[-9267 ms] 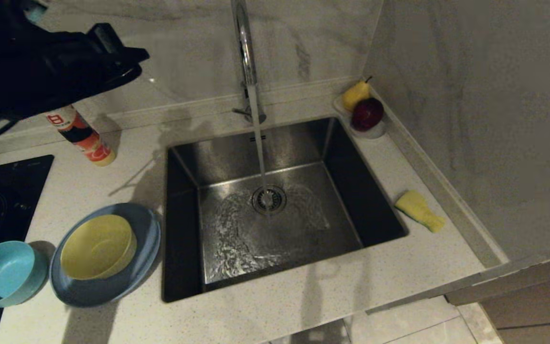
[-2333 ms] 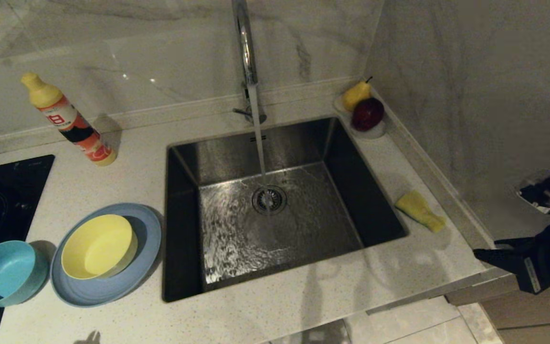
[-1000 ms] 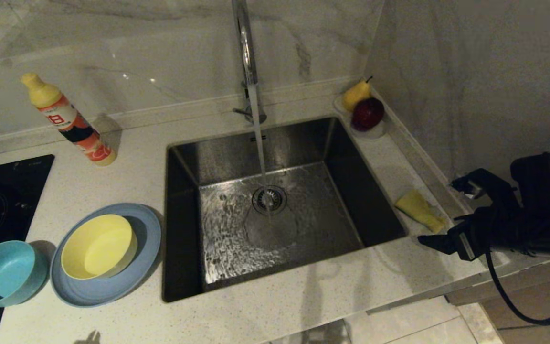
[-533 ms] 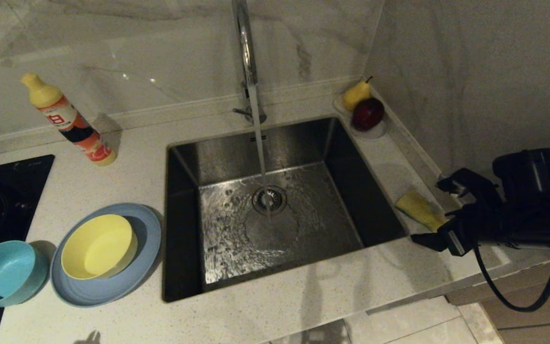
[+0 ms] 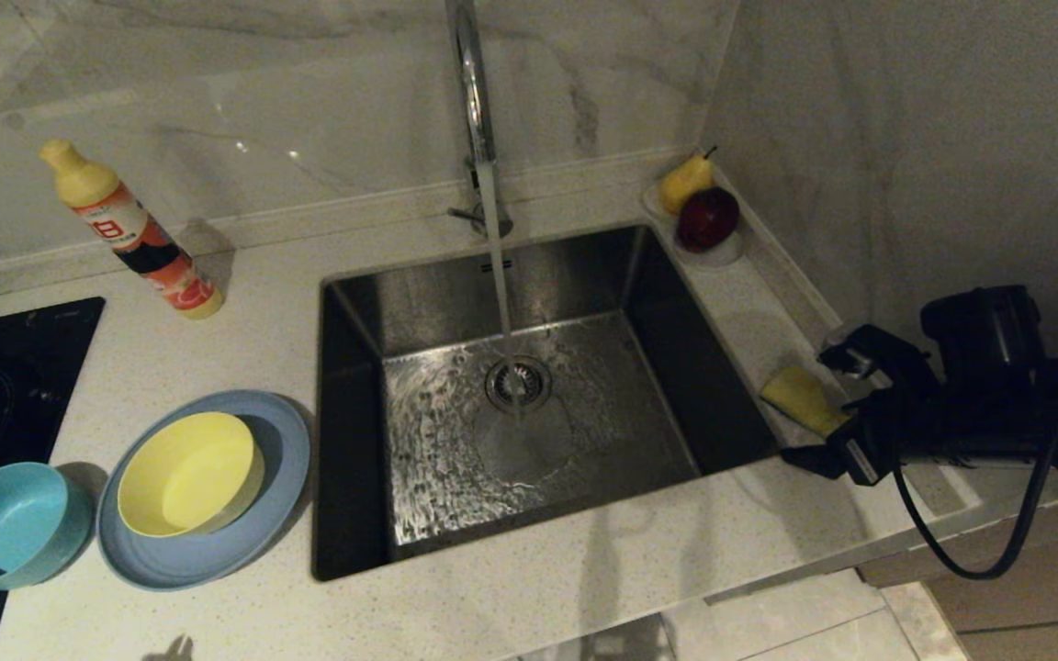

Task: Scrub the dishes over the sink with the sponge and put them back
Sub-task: Pick up a bowl and the sponge

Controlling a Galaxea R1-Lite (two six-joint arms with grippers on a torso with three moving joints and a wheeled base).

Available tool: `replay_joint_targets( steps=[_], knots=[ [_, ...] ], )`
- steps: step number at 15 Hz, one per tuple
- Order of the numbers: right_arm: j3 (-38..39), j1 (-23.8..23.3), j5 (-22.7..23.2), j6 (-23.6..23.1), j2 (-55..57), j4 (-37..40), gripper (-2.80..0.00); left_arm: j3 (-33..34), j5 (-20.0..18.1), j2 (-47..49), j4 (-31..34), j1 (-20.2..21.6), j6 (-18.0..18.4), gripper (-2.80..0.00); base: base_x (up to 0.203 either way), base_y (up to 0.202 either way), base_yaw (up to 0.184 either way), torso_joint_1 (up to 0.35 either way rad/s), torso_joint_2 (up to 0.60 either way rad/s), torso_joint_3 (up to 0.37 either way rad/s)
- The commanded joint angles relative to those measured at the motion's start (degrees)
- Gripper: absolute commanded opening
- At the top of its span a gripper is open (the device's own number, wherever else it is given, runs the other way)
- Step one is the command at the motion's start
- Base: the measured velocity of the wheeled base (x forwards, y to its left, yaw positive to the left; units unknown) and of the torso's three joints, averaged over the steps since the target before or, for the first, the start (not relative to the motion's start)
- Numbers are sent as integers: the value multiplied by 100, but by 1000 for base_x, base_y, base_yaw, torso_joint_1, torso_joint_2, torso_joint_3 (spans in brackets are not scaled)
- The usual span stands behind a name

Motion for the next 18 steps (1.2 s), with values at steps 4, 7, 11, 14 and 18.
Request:
replay_joint_targets(
  steps=[4, 7, 11, 14, 18],
  knots=[
    [-197, 19, 1, -192, 29, 91, 0, 185, 4, -10, -2, 2, 3, -280, 0, 0, 0, 0, 0, 0],
    [-354, 11, 7, -248, -139, 554, 0, 185, 4, -10, -2, 2, 3, -280, 0, 0, 0, 0, 0, 0],
    [-415, -144, 299, -724, -232, 835, 0, 185, 4, -10, -2, 1, 3, -280, 0, 0, 0, 0, 0, 0],
    [-355, -193, 388, -807, -252, 856, 0, 185, 4, -10, -2, 2, 3, -280, 0, 0, 0, 0, 0, 0],
    [-254, -192, 428, -868, -261, 850, 0, 185, 4, -10, -2, 2, 3, -280, 0, 0, 0, 0, 0, 0]
  ],
)
